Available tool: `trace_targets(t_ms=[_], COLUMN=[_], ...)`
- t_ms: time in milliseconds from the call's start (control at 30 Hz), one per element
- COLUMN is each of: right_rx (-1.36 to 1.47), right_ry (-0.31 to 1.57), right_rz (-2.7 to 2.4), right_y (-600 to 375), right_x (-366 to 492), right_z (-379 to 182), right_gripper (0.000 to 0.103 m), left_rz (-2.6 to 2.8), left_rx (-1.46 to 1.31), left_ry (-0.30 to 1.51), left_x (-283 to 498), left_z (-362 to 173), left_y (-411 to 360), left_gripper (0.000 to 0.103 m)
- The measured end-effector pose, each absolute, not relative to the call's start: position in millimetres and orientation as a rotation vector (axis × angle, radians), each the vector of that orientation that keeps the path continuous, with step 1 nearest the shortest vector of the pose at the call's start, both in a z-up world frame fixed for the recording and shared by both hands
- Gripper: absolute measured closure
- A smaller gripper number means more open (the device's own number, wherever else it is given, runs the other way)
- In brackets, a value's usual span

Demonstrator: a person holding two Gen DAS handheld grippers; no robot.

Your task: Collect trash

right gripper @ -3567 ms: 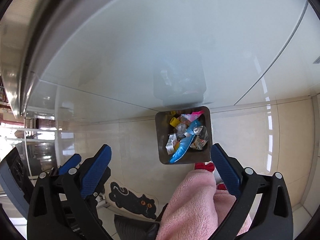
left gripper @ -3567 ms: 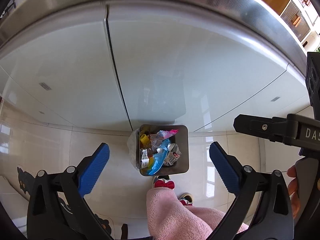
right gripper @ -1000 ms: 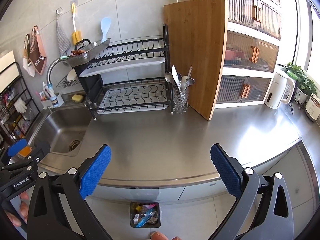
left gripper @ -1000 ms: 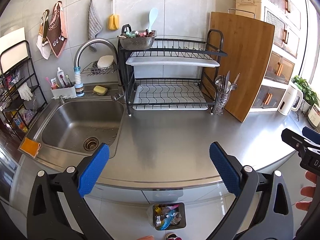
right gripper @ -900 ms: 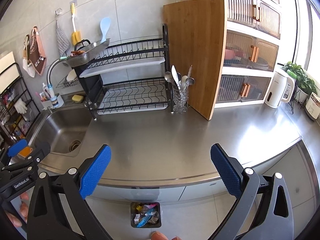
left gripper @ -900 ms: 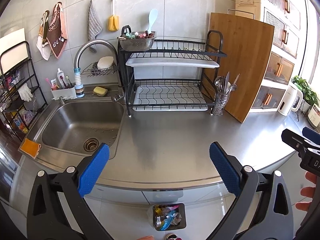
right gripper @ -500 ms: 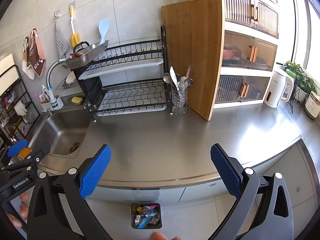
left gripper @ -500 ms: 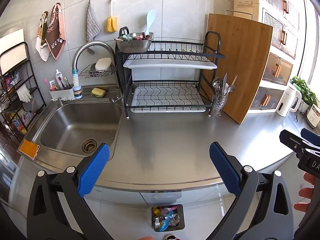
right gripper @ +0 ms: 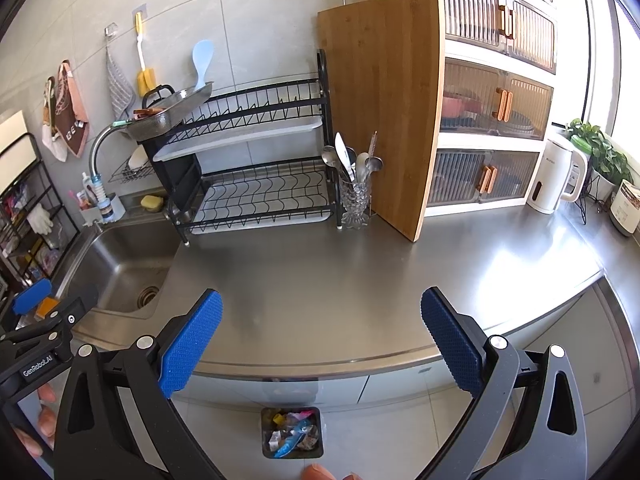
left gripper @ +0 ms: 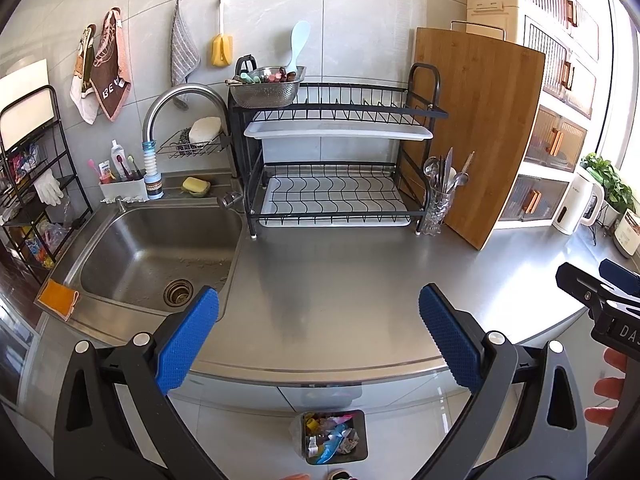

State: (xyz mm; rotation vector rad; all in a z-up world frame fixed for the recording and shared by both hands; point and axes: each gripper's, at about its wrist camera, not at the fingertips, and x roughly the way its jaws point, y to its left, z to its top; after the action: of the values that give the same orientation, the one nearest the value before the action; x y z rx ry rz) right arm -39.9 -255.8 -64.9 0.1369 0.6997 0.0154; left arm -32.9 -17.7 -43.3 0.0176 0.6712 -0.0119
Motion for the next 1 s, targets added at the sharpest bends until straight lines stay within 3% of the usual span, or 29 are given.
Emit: trace_targets(t_ms=[1000], right_rx=[0.145], right_ry=[0.709], right_rz=[0.039], right_y=[-255.9], right_x=[-30.4], right_z=[-68.5], right_gripper=[0.003], left_rz=[0.005], left_rx=[0.013], left_ry=[0.673], left_x=[-26.2], left_z=[-42.2], left_y=[-21.9], left_gripper=[0.008])
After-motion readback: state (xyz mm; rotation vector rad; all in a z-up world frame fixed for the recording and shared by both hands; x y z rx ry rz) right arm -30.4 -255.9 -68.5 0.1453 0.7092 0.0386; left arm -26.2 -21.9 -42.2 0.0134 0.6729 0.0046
